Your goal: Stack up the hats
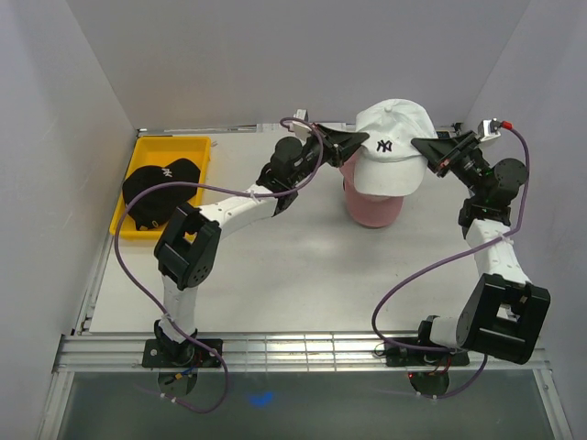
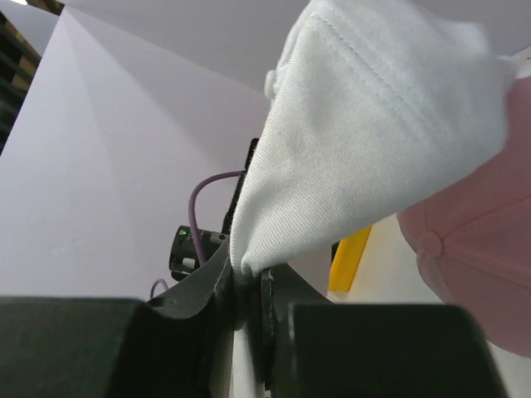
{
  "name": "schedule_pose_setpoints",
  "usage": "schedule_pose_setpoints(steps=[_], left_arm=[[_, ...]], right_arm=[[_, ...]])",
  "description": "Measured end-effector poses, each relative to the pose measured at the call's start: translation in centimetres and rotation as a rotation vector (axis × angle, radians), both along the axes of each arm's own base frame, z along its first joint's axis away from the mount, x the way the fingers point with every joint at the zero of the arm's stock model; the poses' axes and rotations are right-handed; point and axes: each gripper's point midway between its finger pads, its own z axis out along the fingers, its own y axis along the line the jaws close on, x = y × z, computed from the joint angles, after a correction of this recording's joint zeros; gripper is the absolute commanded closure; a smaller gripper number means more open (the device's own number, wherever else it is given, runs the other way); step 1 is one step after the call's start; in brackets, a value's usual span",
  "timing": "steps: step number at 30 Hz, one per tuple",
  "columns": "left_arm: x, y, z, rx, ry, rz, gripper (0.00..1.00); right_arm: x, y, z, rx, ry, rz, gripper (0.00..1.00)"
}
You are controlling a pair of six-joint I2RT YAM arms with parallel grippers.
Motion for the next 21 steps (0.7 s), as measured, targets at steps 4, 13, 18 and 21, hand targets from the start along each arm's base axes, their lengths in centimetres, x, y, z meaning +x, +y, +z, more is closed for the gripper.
schedule_pose_setpoints(steps=[4, 13, 18, 21], left_arm=[[-0.5, 0.1, -0.6, 0.038, -0.02, -0.061, 0.96], [-1.2, 1.2, -0.6, 0.087, -0.095, -0.15, 0.43], [-1.7, 3.0, 0.5, 0.108, -0.153, -0.148, 0.33], [-2.2, 4.7, 1.6, 0.118, -0.196, -0.132, 0.29]], right_arm=[[0.5, 0.3, 1.7, 0.053, -0.035, 0.057, 0.92], [2.9, 0.2, 3.7, 0.212, -0.031, 0.143, 0.92], [3.3, 0.2, 4.8, 0.275, -0.025, 0.153, 0.92], [3.5, 0.3, 5.6, 0.306, -0.027, 0.159, 0.92]])
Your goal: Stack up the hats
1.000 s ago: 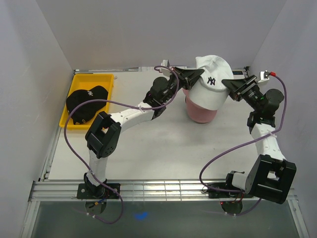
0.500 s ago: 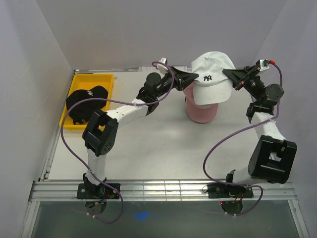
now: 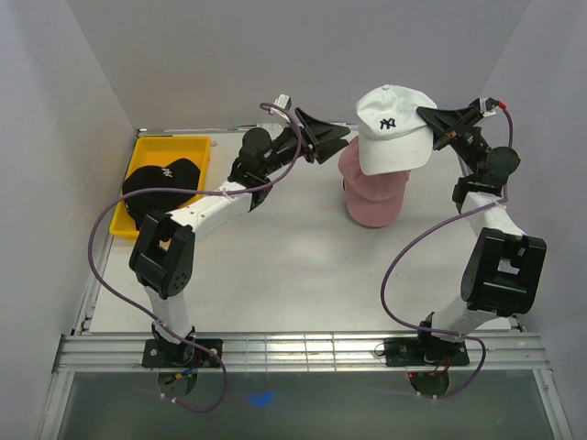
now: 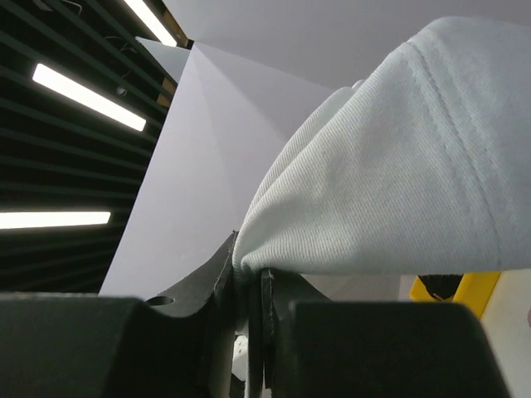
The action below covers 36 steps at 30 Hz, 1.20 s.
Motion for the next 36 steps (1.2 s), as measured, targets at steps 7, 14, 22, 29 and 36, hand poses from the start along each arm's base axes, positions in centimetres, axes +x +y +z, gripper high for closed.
schedule_pose_setpoints(steps=[7, 14, 22, 29, 36], left_arm=[[-1.4, 2.6, 2.3, -0.018, -0.097, 0.012, 0.24], [-2.1, 1.9, -0.5, 0.009, -0.05, -0.029, 0.23], [-2.3, -0.5, -1.8, 0.01, -0.036, -0.079, 0.22], [-2.0, -2.8, -2.4, -0.001, -0.018, -0.114, 0.22], [-2.1, -4.1, -2.4, -0.025, -0.004, -0.135, 0.39]], right_arm=[[1.5, 0.3, 0.6, 0.047, 0.001, 0.002, 0.92], [2.2, 0.9, 0.8, 0.076, 0.006, 0.003, 0.92], [2.3, 1.5, 1.8, 0.084, -0.018, 0.01, 0.92], [2.8, 1.4, 1.2, 0.09, -0.003, 0.007, 0.92], [3.4, 1.3, -0.1, 0.094, 0.032, 0.007, 0.92]])
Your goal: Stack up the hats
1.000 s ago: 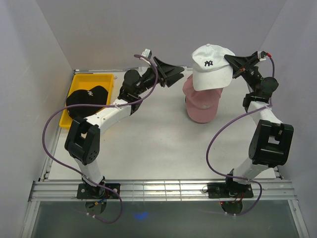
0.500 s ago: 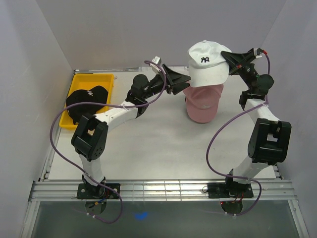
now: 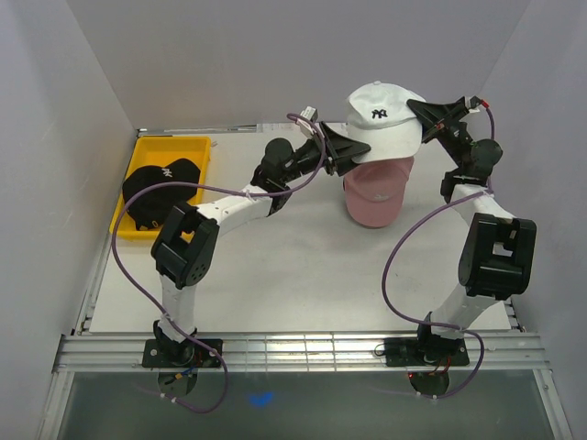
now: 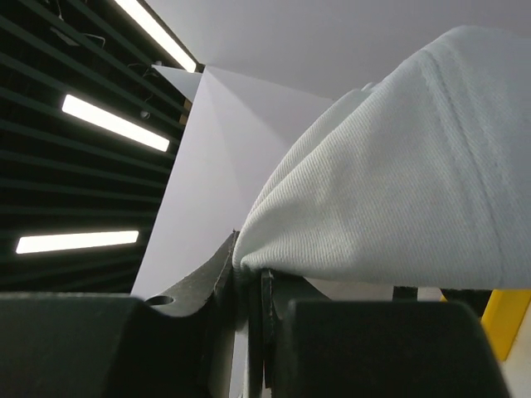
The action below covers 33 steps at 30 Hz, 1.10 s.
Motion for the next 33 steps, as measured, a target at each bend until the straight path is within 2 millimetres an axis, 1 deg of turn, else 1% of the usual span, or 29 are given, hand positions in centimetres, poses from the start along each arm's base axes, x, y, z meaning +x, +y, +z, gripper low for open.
schedule_pose_setpoints(steps=[2, 3, 5, 6, 9, 10, 12, 13, 15, 16, 17, 18, 19, 21, 22, 25, 28, 33], left_arm=[[-0.1, -0.2, -0.1, -0.004, 0.01, -0.004, 0.46], [-0.1, -0.2, -0.2, -0.006, 0.015, -0.005, 0.56], [0.1, -0.1, -0.1, -0.013, 0.024, -0.003, 0.62], [0.2, 0.0, 0.0, -0.019, 0.021, -0.001, 0.69], [0.1, 0.2, 0.7, -0.041, 0.009, -0.001, 0.76], [0.1, 0.2, 0.8, -0.045, 0.008, -0.003, 0.8], [0.1, 0.2, 1.0, -0.051, 0.007, -0.007, 0.83], [0.1, 0.1, 1.0, -0.052, 0.006, -0.011, 0.88], [0.2, -0.2, 1.1, -0.061, -0.002, -0.025, 0.92], [0.2, -0.4, 1.0, -0.063, -0.003, -0.035, 0.97], [0.3, -0.5, 0.8, -0.067, -0.003, -0.043, 1.0], [0.3, -0.7, 0.7, -0.073, -0.006, -0.051, 1.0], [0.4, -0.9, 0.5, -0.078, -0.004, -0.06, 1.0], [0.6, -1.3, 0.3, -0.095, -0.004, -0.071, 1.0], [0.6, -1.3, 0.4, -0.11, -0.01, -0.078, 1.0], [0.9, -1.1, 0.7, -0.145, -0.017, -0.076, 1.0], [1.1, -1.1, 1.2, -0.182, -0.028, -0.066, 1.0], [2.0, -1.3, 1.3, -0.24, -0.026, -0.038, 1.0]], right_arm=[[0.3, -0.1, -0.7, 0.006, 0.021, -0.001, 0.92], [0.4, -0.1, -1.1, 0.008, 0.031, -0.001, 0.92], [0.9, -0.6, -2.0, 0.015, 0.057, -0.01, 0.92], [1.1, -0.8, -2.4, 0.017, 0.069, -0.012, 0.92], [1.6, -0.9, -3.6, 0.018, 0.101, -0.007, 0.92], [1.6, -0.8, -4.0, 0.017, 0.111, -0.002, 0.92], [1.6, -0.8, -4.2, 0.012, 0.119, 0.01, 0.92], [1.5, -0.8, -4.2, 0.009, 0.119, 0.013, 0.89], [1.4, -1.1, -4.3, 0.004, 0.122, 0.017, 0.82], [1.3, -1.2, -4.3, 0.0, 0.124, 0.018, 0.74], [1.3, -1.4, -4.4, -0.002, 0.128, 0.019, 0.69], [1.2, -1.4, -4.4, -0.01, 0.128, 0.024, 0.65], [0.9, -1.3, -4.5, -0.026, 0.124, 0.034, 0.56], [0.0, -0.6, -4.5, -0.081, 0.096, 0.062, 0.49], [-0.4, -0.4, -4.4, -0.107, 0.082, 0.064, 0.43], [-1.5, 0.0, -4.2, -0.191, 0.062, 0.069, 0.36], [-2.6, 0.6, -4.2, -0.276, 0.059, 0.073, 0.3], [-3.8, 1.2, -4.5, -0.388, 0.059, 0.065, 0.27]])
